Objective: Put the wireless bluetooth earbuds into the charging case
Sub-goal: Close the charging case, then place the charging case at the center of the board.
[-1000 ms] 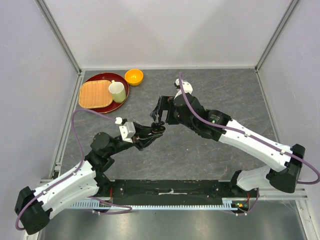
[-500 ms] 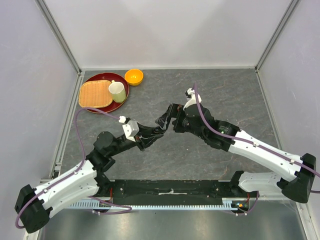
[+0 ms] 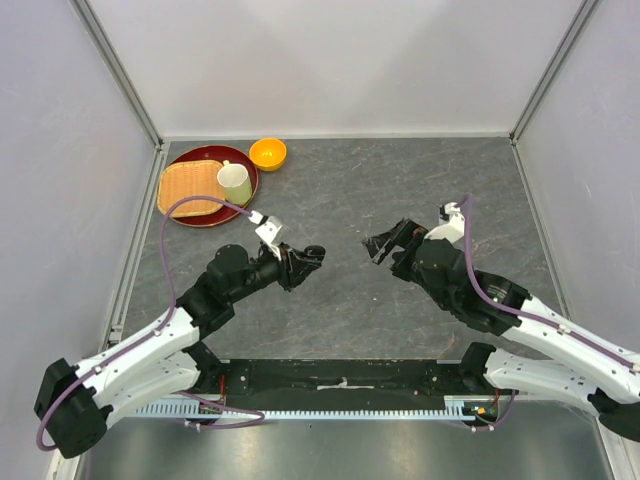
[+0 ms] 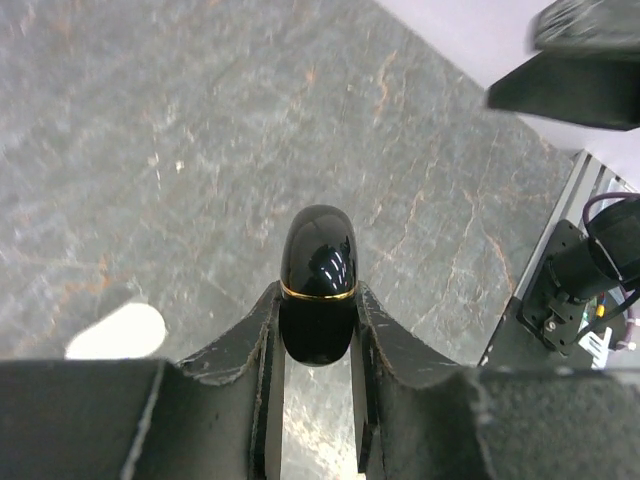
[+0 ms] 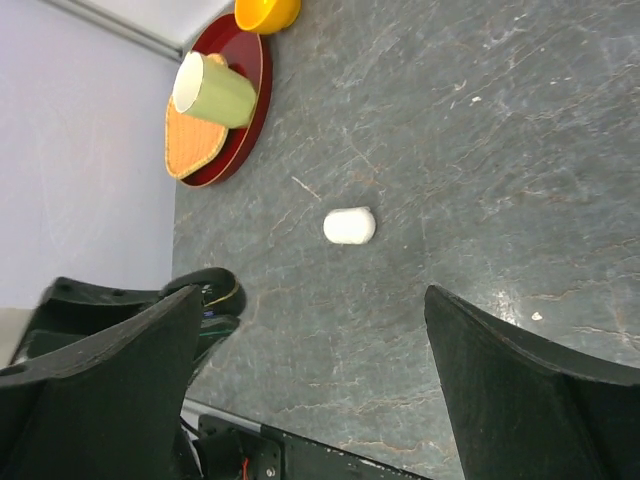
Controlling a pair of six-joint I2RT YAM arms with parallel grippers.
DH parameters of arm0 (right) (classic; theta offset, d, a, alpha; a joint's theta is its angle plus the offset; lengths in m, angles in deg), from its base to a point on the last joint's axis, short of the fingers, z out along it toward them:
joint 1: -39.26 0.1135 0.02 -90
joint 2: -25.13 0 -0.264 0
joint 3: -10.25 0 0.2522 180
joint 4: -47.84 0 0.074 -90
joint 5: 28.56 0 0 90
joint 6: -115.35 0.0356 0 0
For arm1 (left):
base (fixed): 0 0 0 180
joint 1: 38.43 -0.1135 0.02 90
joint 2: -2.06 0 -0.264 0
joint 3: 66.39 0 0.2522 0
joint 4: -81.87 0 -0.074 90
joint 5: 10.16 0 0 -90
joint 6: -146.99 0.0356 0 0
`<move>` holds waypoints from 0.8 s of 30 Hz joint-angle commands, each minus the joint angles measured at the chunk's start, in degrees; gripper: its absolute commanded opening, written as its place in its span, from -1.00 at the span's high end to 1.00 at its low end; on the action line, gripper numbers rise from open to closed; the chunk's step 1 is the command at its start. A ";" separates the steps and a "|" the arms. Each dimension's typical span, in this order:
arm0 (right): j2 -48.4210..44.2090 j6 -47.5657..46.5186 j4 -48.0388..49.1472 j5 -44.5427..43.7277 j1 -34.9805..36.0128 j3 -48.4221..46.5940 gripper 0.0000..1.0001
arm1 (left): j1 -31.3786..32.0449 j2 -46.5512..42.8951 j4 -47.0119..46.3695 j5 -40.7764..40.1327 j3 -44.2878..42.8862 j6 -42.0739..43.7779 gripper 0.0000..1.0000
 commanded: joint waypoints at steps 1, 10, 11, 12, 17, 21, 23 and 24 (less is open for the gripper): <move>-2.07 2.98 -1.97 -3.69 0.11 2.22 -0.96 | -0.82 6.27 3.44 1.23 -0.60 -11.58 0.96; 1.35 2.45 -2.06 2.82 0.11 3.81 -0.96 | -1.26 22.29 1.60 7.21 -4.38 -21.44 0.96; 1.79 2.45 -1.98 3.17 0.20 3.72 -0.96 | -1.43 22.99 1.51 6.95 -4.55 -22.23 0.93; 2.05 2.54 -2.06 3.35 0.11 3.63 -0.96 | -1.43 24.83 -0.93 6.86 -4.38 -23.63 0.91; 3.63 1.40 -1.98 4.05 0.20 2.32 -0.96 | -1.52 32.30 -5.61 9.50 -6.04 -29.44 0.86; 3.99 1.40 -1.98 4.58 0.11 2.05 -0.96 | -1.61 36.09 -6.40 6.96 -6.66 -30.32 0.77; 3.90 1.31 -2.06 4.66 0.11 2.23 -0.96 | -1.61 36.97 -6.31 5.99 -7.19 -30.41 0.73; 3.81 1.31 -2.06 4.58 0.11 2.23 -0.96 | -1.69 38.11 -6.31 5.55 -7.28 -30.50 0.71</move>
